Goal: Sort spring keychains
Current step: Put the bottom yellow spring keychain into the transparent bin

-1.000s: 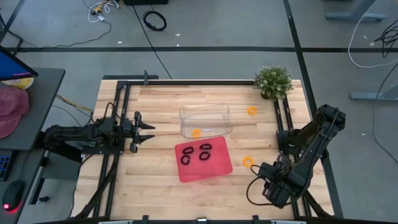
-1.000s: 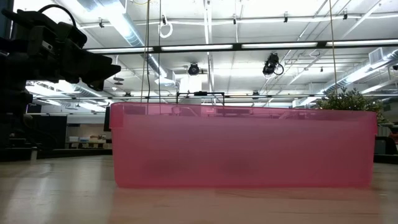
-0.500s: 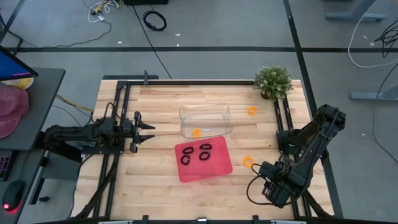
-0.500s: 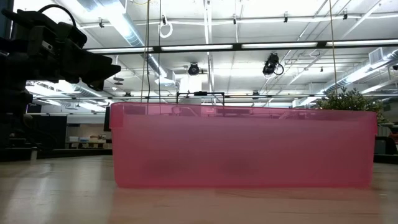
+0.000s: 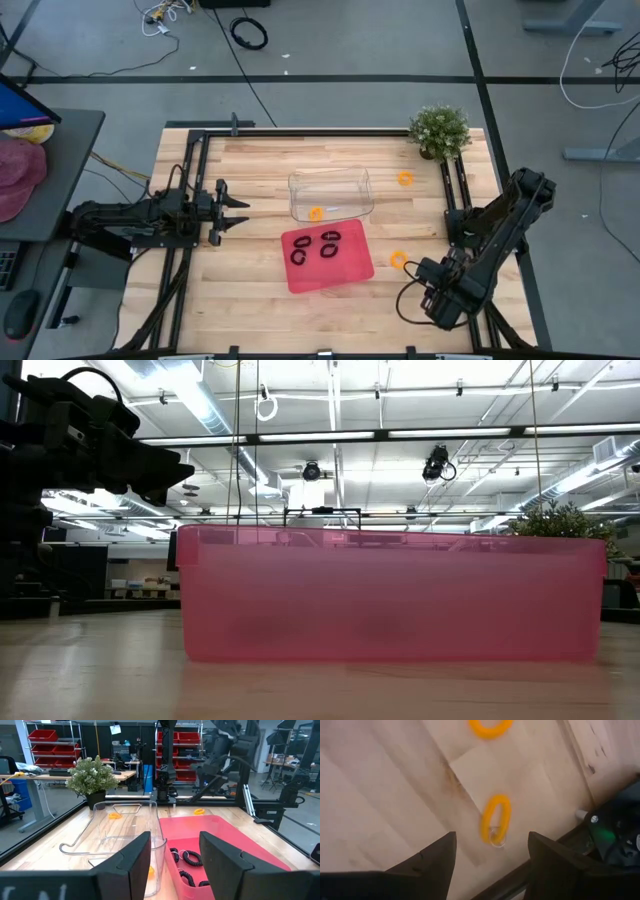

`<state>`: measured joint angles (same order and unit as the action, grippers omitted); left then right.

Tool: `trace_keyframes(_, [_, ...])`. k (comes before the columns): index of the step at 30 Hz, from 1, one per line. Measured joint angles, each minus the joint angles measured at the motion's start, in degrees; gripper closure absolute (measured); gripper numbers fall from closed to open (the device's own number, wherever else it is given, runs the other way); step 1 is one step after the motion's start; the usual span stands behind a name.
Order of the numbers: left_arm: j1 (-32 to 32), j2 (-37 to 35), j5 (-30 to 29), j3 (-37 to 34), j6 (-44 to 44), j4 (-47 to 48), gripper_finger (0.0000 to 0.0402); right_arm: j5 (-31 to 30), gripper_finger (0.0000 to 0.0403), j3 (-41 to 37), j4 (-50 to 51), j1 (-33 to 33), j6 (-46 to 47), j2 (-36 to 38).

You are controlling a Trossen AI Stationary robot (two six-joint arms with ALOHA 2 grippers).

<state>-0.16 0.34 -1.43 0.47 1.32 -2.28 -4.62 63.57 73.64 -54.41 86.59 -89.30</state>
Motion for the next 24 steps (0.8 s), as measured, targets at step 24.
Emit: trace_keyframes(24, [-0.01,0.00,0.00,-0.01,0.00,0.00,0.0229,-3.48,0.0154,-3.01,2.96,2.24,-0.07,0.35])
